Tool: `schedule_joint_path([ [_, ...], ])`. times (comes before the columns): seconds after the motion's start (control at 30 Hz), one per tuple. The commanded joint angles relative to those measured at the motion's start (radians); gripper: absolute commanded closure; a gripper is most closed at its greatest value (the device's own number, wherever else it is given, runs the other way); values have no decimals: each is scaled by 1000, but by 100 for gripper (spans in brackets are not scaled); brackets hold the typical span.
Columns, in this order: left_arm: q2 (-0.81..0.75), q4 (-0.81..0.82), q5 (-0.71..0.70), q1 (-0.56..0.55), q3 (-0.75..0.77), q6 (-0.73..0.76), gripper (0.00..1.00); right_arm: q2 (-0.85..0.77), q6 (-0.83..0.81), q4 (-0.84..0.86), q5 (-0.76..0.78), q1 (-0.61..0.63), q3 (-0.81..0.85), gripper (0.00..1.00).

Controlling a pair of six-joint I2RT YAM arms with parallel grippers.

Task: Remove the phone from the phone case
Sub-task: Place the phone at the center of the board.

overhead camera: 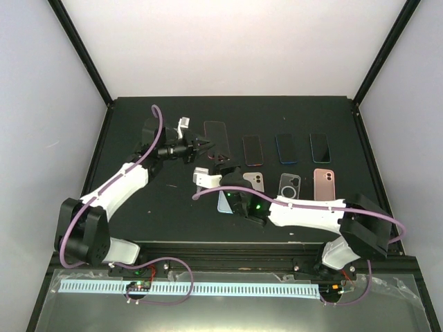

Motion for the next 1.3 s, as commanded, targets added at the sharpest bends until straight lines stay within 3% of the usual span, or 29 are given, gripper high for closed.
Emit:
schedule_joint_path([
  [0.0,10,31,-16,22,48,102,99,-56,3,49,28,1,-32,57],
  [0.17,30,0,-17,42,81,165,99,-110,38,-8,5,2,-50,28],
  [0.4,131,-116,-7,49,186,342,98,-178,154,-137,-1,1,-61,1],
  [0.6,234,-122,6,55,224,407,98,-223,266,-302,-28,-49,-28,0],
  [0.93,435,-155,39,55,306,474,98,-289,526,-647,-244,-228,112,0],
  [1.27,601,-123,54,48,360,448,99,-301,641,-759,-354,-372,177,0],
])
